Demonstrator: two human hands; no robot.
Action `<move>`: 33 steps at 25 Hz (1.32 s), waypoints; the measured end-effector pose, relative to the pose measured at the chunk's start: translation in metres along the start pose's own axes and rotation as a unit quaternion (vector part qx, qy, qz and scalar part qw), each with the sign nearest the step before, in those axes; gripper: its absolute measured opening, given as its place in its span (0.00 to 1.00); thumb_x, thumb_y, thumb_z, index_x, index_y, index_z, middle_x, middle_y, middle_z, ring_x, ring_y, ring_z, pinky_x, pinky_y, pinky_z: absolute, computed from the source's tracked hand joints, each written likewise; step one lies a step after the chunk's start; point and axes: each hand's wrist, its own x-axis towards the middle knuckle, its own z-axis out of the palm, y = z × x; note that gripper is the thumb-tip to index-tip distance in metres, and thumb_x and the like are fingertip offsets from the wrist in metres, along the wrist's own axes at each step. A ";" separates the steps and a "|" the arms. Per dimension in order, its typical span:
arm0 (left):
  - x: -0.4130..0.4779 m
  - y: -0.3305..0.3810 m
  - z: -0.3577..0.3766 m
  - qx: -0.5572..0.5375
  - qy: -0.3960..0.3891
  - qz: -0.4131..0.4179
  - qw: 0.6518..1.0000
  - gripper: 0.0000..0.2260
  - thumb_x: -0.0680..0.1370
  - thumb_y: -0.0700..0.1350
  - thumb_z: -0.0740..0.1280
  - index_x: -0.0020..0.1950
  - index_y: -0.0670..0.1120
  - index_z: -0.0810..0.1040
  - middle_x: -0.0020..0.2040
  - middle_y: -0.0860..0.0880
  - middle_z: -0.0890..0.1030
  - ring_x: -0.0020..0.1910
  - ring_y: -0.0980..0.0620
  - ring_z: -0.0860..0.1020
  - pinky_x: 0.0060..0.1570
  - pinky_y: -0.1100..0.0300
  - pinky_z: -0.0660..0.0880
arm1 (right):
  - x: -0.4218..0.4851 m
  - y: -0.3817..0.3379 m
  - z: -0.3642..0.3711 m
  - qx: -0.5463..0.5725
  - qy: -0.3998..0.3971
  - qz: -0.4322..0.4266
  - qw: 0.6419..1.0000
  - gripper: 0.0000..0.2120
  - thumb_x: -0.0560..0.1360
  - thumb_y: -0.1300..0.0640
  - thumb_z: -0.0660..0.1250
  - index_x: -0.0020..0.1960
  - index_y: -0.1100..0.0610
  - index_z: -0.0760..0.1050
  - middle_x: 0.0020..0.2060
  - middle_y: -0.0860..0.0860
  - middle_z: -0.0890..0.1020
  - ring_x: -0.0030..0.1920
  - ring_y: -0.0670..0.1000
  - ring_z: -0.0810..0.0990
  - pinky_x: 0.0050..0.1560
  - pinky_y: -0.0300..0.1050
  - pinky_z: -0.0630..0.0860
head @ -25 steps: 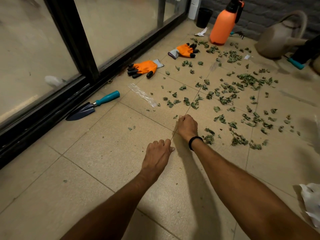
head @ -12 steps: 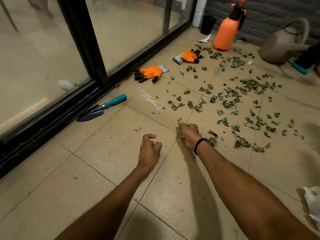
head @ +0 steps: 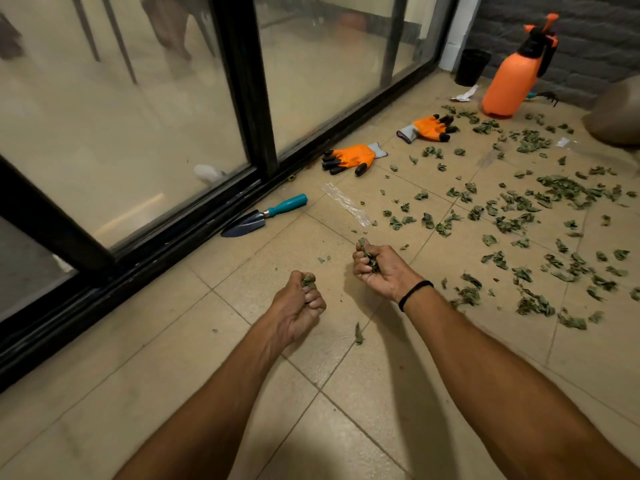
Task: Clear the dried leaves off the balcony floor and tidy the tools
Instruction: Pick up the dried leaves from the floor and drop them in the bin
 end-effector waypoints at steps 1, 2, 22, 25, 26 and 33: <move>-0.008 0.006 -0.003 -0.003 0.015 0.010 1.000 0.11 0.79 0.40 0.57 0.36 0.48 0.66 0.25 0.53 0.58 0.20 0.56 0.56 0.21 0.64 0.55 | -0.001 0.008 0.013 -0.009 -0.009 0.007 1.000 0.09 0.83 0.61 0.53 0.46 0.58 0.69 0.33 0.50 0.68 0.26 0.44 0.64 0.22 0.34 0.62; -0.017 0.014 -0.006 -0.003 0.030 0.021 0.999 0.12 0.78 0.41 0.57 0.35 0.49 0.64 0.25 0.53 0.58 0.19 0.56 0.55 0.21 0.65 0.53 | -0.002 0.017 0.027 -0.021 -0.021 0.013 0.999 0.09 0.83 0.61 0.53 0.46 0.58 0.69 0.33 0.50 0.68 0.27 0.44 0.64 0.22 0.34 0.62; -0.490 0.172 -0.373 -0.260 0.398 0.450 0.756 0.16 0.80 0.40 0.50 0.33 0.50 0.62 0.20 0.54 0.59 0.16 0.56 0.54 0.19 0.69 0.49 | -0.197 0.549 0.409 -0.307 -0.345 0.333 0.822 0.12 0.83 0.59 0.54 0.41 0.56 0.67 0.29 0.48 0.65 0.22 0.43 0.63 0.21 0.32 0.57; -0.582 0.157 -0.430 -0.276 0.507 0.460 0.675 0.17 0.81 0.39 0.48 0.33 0.50 0.63 0.19 0.53 0.61 0.16 0.56 0.58 0.19 0.70 0.52 | -0.271 0.632 0.442 -0.338 -0.386 0.346 0.786 0.14 0.80 0.64 0.54 0.37 0.55 0.65 0.27 0.49 0.62 0.18 0.43 0.60 0.17 0.33 0.56; -0.609 0.152 -0.445 -0.284 0.534 0.451 0.657 0.17 0.81 0.39 0.48 0.34 0.50 0.63 0.20 0.53 0.63 0.17 0.56 0.61 0.20 0.70 0.54 | -0.291 0.657 0.449 -0.362 -0.390 0.334 0.778 0.14 0.79 0.66 0.54 0.36 0.56 0.65 0.28 0.50 0.62 0.18 0.44 0.60 0.17 0.33 0.56; -0.659 0.129 -0.430 -0.292 0.577 0.391 0.654 0.21 0.83 0.53 0.53 0.61 0.39 0.75 0.57 0.38 0.78 0.51 0.38 0.77 0.59 0.44 0.73 | -0.350 0.739 0.451 -0.476 -0.430 0.398 0.656 0.26 0.72 0.42 0.61 0.61 0.60 0.72 0.61 0.59 0.77 0.61 0.64 0.76 0.62 0.67 0.70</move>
